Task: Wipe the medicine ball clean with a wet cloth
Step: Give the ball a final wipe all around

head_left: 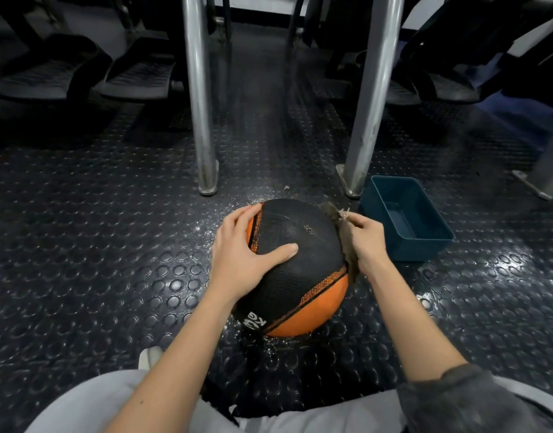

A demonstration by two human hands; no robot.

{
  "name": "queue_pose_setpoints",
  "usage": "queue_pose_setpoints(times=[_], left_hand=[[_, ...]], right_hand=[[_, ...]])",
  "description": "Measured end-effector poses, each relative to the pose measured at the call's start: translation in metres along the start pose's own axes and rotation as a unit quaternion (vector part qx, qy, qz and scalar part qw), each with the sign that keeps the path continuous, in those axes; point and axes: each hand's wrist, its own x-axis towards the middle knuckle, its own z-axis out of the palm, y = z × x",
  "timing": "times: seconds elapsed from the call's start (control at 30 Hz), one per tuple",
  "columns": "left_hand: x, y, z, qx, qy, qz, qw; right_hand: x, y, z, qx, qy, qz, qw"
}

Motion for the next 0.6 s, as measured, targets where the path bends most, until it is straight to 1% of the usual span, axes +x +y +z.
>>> queue_pose_setpoints(times=[0.07,0.13,0.2,0.23,0.27,0.3,0.33,0.37,0.4,0.47,0.5,0.53,0.57,0.6], left_hand=[[-0.001,-0.004,-0.002,-0.008,0.014,-0.003,1.0],[0.002,-0.004,-0.004,-0.013,0.017,-0.009,1.0],[0.003,-0.003,-0.004,-0.008,0.017,-0.015,1.0],[0.004,-0.003,-0.005,-0.007,0.017,-0.016,1.0],[0.004,-0.002,-0.005,-0.009,0.014,-0.014,1.0],[0.004,-0.002,-0.004,-0.012,0.007,-0.015,1.0],[0.004,-0.001,-0.004,-0.013,0.0,-0.014,1.0],[0.004,0.0,-0.002,-0.011,-0.006,-0.013,1.0],[0.005,0.002,-0.002,-0.004,-0.009,-0.012,1.0],[0.006,0.003,-0.001,0.003,-0.008,-0.015,1.0],[0.006,0.002,-0.002,-0.002,-0.008,-0.019,1.0],[0.006,0.001,-0.003,-0.011,-0.006,-0.023,1.0],[0.005,-0.002,-0.004,-0.023,0.001,-0.029,0.999],[0.004,-0.004,-0.007,-0.031,0.009,-0.034,0.999]], right_hand=[[-0.013,-0.011,0.009,-0.033,0.043,-0.079,0.995],[-0.042,-0.02,0.018,-0.079,0.079,-0.177,0.978],[-0.08,-0.02,0.026,-0.12,0.106,-0.291,0.943],[-0.092,-0.014,0.028,-0.122,0.112,-0.343,0.925],[-0.1,-0.01,0.029,-0.117,0.117,-0.373,0.913],[-0.097,-0.005,0.026,-0.108,0.126,-0.382,0.909],[-0.091,-0.002,0.022,-0.095,0.137,-0.369,0.914],[-0.082,0.005,0.016,-0.079,0.152,-0.339,0.925],[-0.071,0.013,0.009,-0.056,0.16,-0.284,0.944],[-0.052,0.035,-0.001,-0.029,0.158,-0.131,0.978],[-0.048,0.047,-0.003,-0.006,0.142,-0.054,0.988],[-0.047,0.056,-0.002,0.033,0.124,0.01,0.992],[-0.048,0.058,0.001,0.085,0.112,0.051,0.989],[-0.05,0.055,0.004,0.125,0.115,0.065,0.983]])
